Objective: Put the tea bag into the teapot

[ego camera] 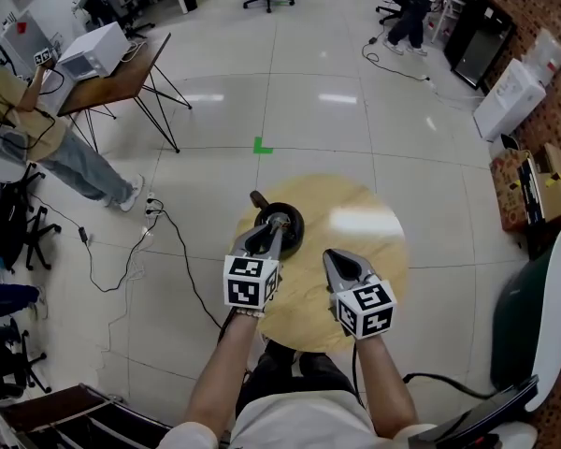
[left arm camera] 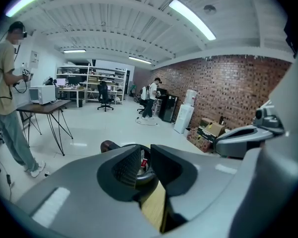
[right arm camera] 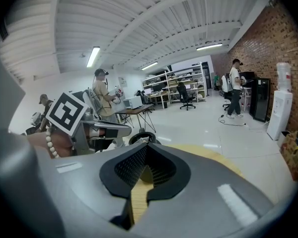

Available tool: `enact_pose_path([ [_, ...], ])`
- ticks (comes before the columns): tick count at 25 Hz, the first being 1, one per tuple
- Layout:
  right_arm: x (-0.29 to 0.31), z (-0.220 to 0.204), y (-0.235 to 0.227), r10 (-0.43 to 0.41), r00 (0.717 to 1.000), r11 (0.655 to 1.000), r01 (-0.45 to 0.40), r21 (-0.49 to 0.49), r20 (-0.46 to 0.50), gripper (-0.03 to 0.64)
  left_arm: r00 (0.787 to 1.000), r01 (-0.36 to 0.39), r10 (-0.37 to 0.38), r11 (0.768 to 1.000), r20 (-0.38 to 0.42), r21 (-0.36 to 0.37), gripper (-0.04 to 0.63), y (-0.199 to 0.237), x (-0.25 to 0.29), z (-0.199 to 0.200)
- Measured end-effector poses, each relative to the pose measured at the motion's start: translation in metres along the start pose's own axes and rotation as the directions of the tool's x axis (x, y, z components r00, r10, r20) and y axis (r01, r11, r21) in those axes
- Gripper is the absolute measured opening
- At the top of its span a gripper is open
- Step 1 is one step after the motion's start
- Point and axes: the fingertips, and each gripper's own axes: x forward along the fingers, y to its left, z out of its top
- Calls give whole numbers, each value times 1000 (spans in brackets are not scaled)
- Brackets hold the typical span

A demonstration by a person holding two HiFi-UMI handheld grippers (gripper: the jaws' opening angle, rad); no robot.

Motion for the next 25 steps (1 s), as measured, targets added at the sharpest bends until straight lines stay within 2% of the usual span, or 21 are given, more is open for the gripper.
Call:
enact_pose_path([
  [1,-3,3,0,3,1000,1000,-3,-3,3,2,1000,-1,1,1000,12,-11,68,-2,-7,2],
  [3,-11,8,0,13,1000,1000,-13,-13,12,2,999,-9,10,999,35,-32,12,-7,-23,3],
  [10,-39,39,9,86,993,995,-82,-63,77,2,992,-88,97,990,81,-112,12,-21,-82,-2],
  [14,-57,48,15,126,986,990,-117,-82,110,1,983,-150,159,984,87,-100,12,-30,-120,-5],
  [18,-68,38,17,139,984,989,-132,-69,115,2,971,-191,203,976,122,-102,12,-31,-155,1],
  [25,-90,20,47,159,981,984,-149,-95,108,2,964,-196,213,974,158,-116,12,-46,-198,-13],
])
